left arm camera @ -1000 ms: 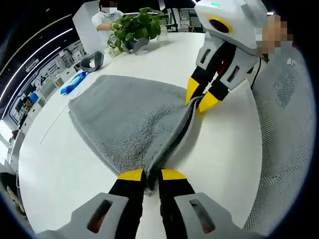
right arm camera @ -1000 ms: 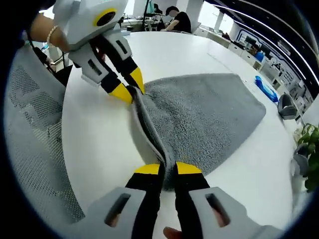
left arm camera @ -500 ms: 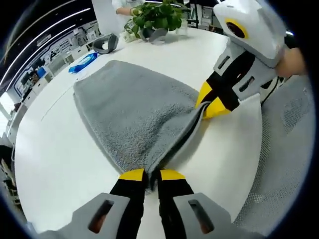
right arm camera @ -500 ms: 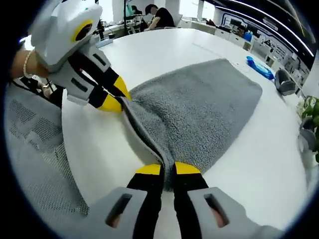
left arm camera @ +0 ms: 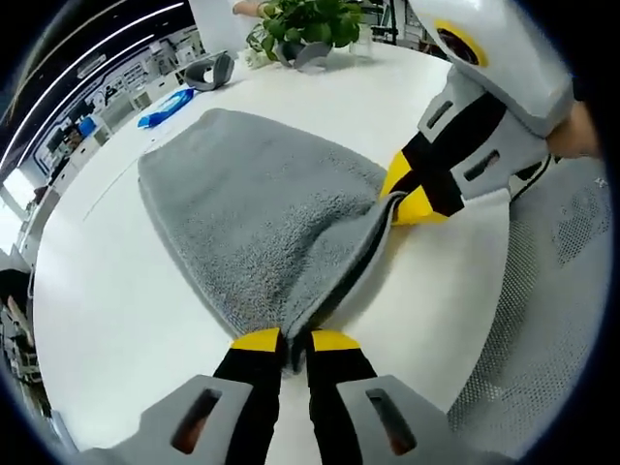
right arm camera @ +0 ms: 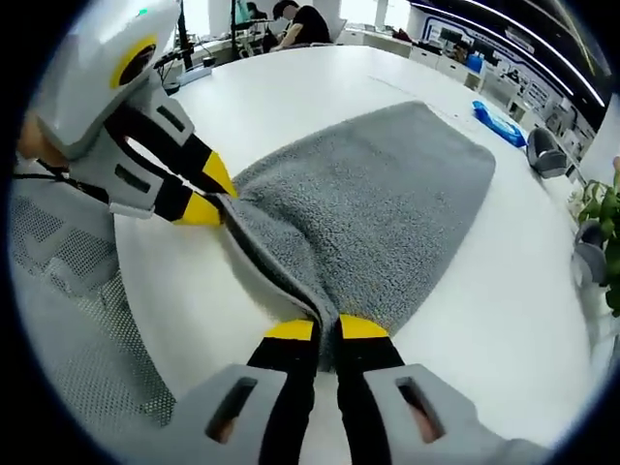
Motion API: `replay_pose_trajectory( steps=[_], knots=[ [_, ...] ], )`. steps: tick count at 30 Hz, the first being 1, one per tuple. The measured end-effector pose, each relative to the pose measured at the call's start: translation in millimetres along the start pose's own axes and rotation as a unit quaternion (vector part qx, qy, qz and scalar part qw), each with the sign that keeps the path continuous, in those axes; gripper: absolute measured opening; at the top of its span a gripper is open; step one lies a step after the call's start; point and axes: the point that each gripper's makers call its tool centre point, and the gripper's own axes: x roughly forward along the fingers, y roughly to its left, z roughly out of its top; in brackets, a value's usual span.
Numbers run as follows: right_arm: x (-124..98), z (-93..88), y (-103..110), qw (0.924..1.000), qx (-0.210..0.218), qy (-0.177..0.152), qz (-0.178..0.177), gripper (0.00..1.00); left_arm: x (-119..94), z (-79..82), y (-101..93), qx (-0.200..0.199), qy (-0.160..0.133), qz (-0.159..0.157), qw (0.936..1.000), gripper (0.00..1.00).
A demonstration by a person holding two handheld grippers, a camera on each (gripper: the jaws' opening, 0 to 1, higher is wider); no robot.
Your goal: Fold the towel on the table until its edges align and the towel forms a compact rectangular stack.
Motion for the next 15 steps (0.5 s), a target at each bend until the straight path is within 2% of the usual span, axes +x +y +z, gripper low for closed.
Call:
replay_pose_trajectory(
  steps=[8, 10, 15],
  knots=[
    [-5.8, -9.8, 10.4, 0.9999, -0.014, 0.001, -0.007, 0.04, -7.4, -7.8, -13.3, 0.010, -0.028, 0.024, 0.9993, 0.09],
    [-6.9, -11.9, 12.8, 0.9998, -0.017, 0.003, -0.008, 0.04, -8.3, -7.7, -15.7, 0.020, -0.023, 0.024, 0.9993, 0.09],
    [-9.9, -14.5, 16.0, 0.9997, -0.023, 0.002, -0.006, 0.04, -9.6, -9.8, -17.2, 0.016, -0.012, 0.019, 0.9996, 0.09]
  ],
)
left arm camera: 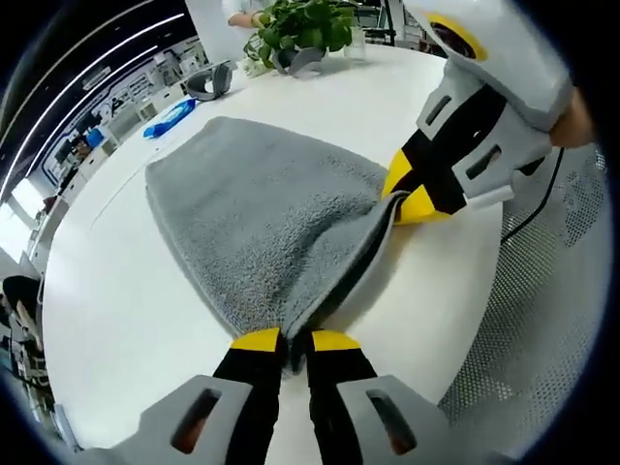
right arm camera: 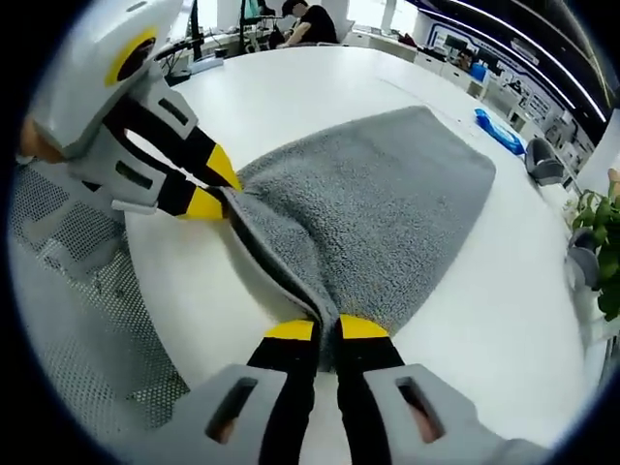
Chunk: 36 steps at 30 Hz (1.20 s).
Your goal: Fold the towel on the table until its edges align and the towel forms a compact rectangular stack.
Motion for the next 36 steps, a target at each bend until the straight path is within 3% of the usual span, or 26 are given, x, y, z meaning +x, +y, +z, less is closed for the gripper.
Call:
replay_pose_trajectory(
  steps=[5, 9, 12, 16, 19, 25, 36],
  knots=[
    [-2.3, -3.1, 3.5, 0.9999, 0.009, 0.003, 0.014, 0.04, -3.2, -2.6, -4.7, -0.014, 0.006, -0.014, 0.9998, 0.09],
    [-7.4, -8.0, 10.3, 0.9983, 0.037, 0.014, 0.043, 0.04, -7.4, -6.6, -11.9, -0.064, 0.014, -0.044, 0.9969, 0.09],
    [-10.8, -12.5, 13.9, 0.9969, 0.051, 0.007, 0.059, 0.04, -11.5, -9.5, -17.4, -0.079, 0.022, -0.066, 0.9945, 0.10],
    [-15.2, -14.9, 21.1, 0.9956, 0.050, 0.025, 0.075, 0.04, -14.9, -11.7, -23.2, -0.061, 0.033, -0.081, 0.9943, 0.09],
    [-18.3, -13.6, 26.0, 0.9948, 0.050, 0.038, 0.080, 0.04, -17.9, -13.7, -24.8, -0.039, 0.049, -0.077, 0.9950, 0.09],
    [-26.0, -8.2, 26.0, 0.9968, 0.017, 0.042, 0.065, 0.04, -27.2, -8.8, -21.4, -0.022, 0.048, -0.061, 0.9968, 0.09],
    [-57.1, 11.3, 20.1, 0.9958, 0.060, -0.003, 0.070, 0.04, -55.1, 5.9, -15.4, -0.027, 0.012, -0.043, 0.9986, 0.09]
  ],
)
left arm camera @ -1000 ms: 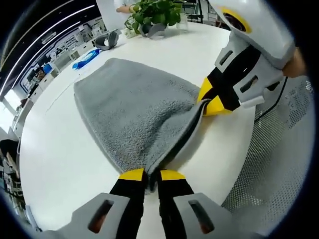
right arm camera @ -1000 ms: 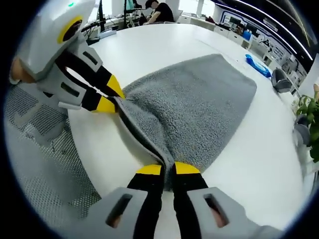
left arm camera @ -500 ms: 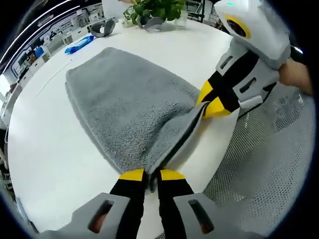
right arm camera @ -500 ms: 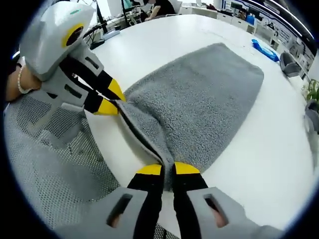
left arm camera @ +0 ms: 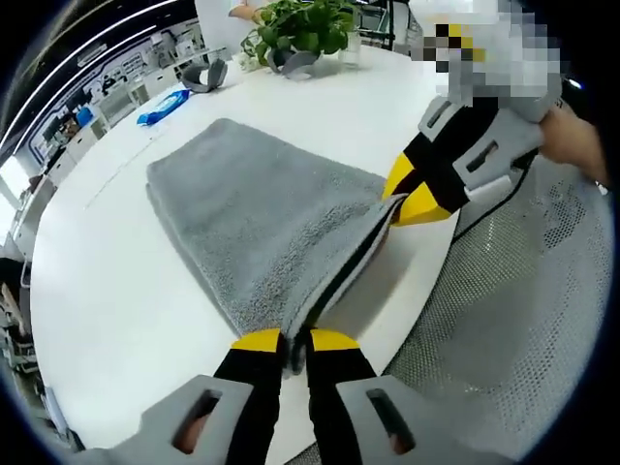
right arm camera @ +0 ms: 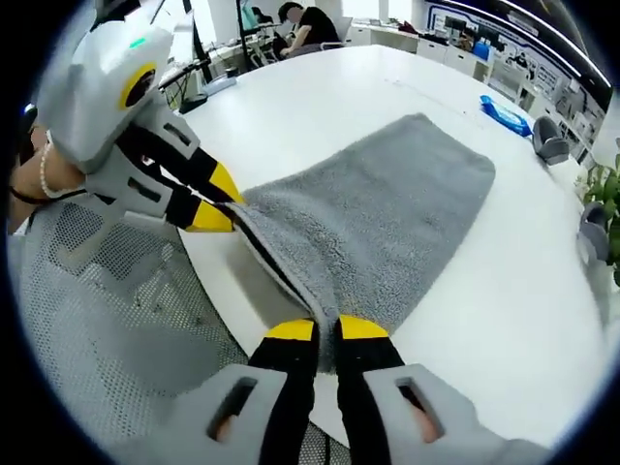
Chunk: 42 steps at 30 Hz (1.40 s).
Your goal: Fold the towel on the table until its edges align and the towel forms a compact rectangular stack.
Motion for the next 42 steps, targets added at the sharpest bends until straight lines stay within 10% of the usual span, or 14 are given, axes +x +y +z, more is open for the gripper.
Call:
replay_pose_trajectory(
  steps=[25, 42],
  knots=[
    [-86.0, 75.0, 2.8, 0.9936, -0.007, -0.110, 0.027, 0.04, -91.7, 56.4, 26.5, -0.001, -0.054, 0.016, 0.9984, 0.09],
    [-110.6, 117.7, -29.5, 0.9888, -0.035, -0.145, -0.007, 0.04, -109.8, 114.0, 61.5, 0.038, -0.093, 0.046, 0.9939, 0.09]
  ],
)
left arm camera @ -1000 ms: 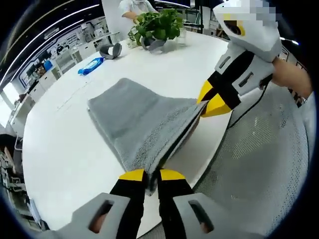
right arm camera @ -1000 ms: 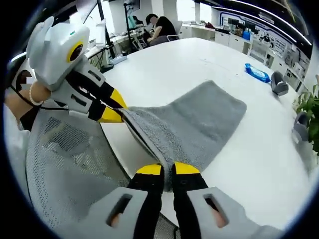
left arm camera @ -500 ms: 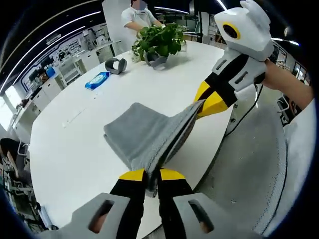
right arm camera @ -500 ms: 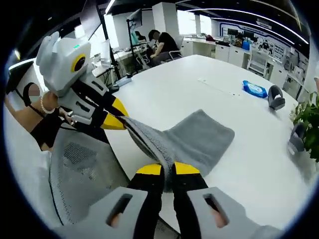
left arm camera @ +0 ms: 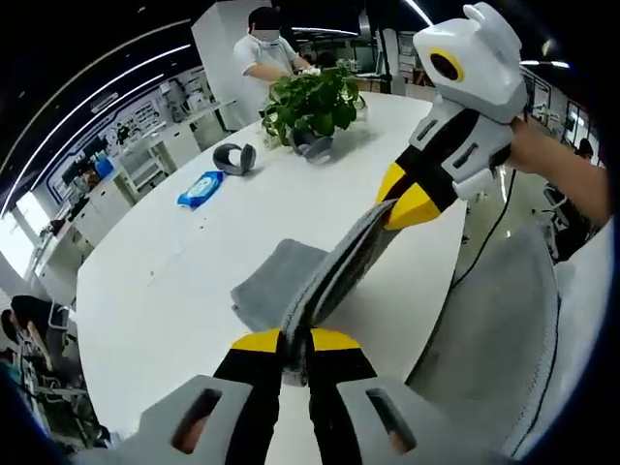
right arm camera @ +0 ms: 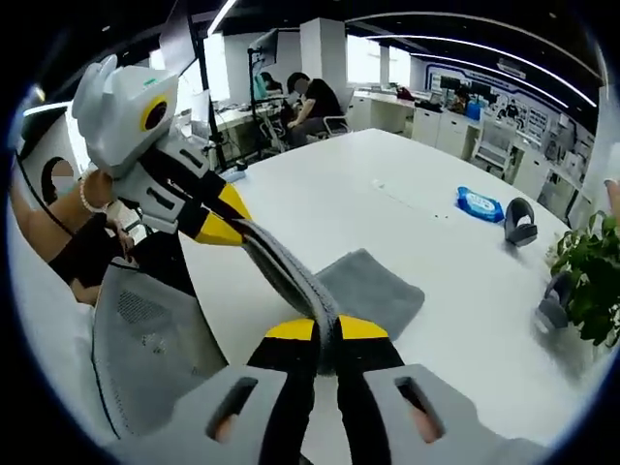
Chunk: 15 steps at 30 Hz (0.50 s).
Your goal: Fold the towel on the table until its edges align and the towel forms a compact rectangular stack.
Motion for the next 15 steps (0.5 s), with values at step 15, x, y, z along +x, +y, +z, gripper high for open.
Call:
replay_pose_trajectory(
  steps=[15],
  knots=[
    [46.8, -2.1, -59.0, 0.9995, -0.006, 0.009, -0.029, 0.04, 60.7, 17.1, 34.8, 0.002, -0.003, 0.001, 1.0000, 0.09]
  ],
)
